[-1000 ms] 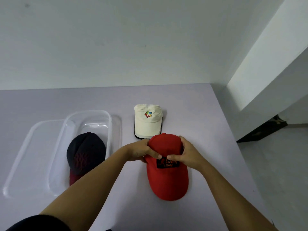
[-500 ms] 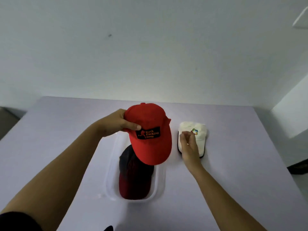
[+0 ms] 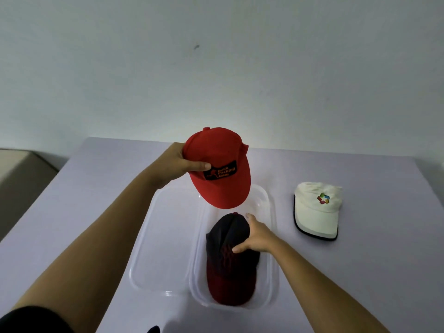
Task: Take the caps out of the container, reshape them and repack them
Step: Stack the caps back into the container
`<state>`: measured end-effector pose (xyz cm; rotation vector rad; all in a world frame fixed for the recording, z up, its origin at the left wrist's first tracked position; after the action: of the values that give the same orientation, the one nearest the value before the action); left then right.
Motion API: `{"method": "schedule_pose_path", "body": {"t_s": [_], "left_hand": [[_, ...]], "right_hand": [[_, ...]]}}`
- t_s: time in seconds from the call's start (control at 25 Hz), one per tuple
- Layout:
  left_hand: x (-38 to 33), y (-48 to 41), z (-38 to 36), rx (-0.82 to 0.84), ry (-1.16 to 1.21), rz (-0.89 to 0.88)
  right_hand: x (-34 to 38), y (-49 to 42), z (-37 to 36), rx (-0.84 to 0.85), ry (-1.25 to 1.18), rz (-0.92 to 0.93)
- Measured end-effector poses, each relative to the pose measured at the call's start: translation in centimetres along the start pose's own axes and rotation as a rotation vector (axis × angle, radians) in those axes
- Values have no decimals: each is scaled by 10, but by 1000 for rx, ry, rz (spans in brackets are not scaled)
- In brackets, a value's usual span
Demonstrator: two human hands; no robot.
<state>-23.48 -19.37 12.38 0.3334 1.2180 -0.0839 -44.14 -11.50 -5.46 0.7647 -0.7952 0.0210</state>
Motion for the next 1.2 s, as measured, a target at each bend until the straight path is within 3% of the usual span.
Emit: {"method": "schedule_pose_path", "body": {"t_s": [0.2, 0.4, 0.52, 0.64, 0.84, 0.92, 1.04, 1.2], "left_hand": [[26, -17, -20, 9, 5, 30], [70, -31, -68, 334, -227, 207], [99, -24, -93, 492, -255, 322], [117, -17, -103, 540, -192, 415], [127, -5, -108, 524, -68, 546], [136, -2, -106, 487, -57, 576], [148, -1, -105, 455, 24, 628], [144, -4, -105, 250, -58, 452]], "right_hand": [[4, 21, -3, 49, 127, 171], [2, 45, -15, -26, 226, 296], [-4, 49, -20, -37, 161, 315], [-9, 49, -18, -94, -68, 322], [-11, 46, -20, -220, -317, 320], [-10, 43, -19, -299, -203, 297], [-14, 32, -20, -212, -96, 263], [-12, 20, -6, -312, 182, 208]]}}
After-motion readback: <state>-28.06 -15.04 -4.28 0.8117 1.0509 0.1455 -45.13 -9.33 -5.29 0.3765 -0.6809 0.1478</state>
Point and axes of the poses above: each hand's wrist, its own y-axis away from the middle knuckle, its own z-axis out of the back of the hand, x = y × z, the point moved 5 cm from there along -y, towards the middle knuckle, and after that the axes turned 2 degrees about z, right-handed, at the moved point
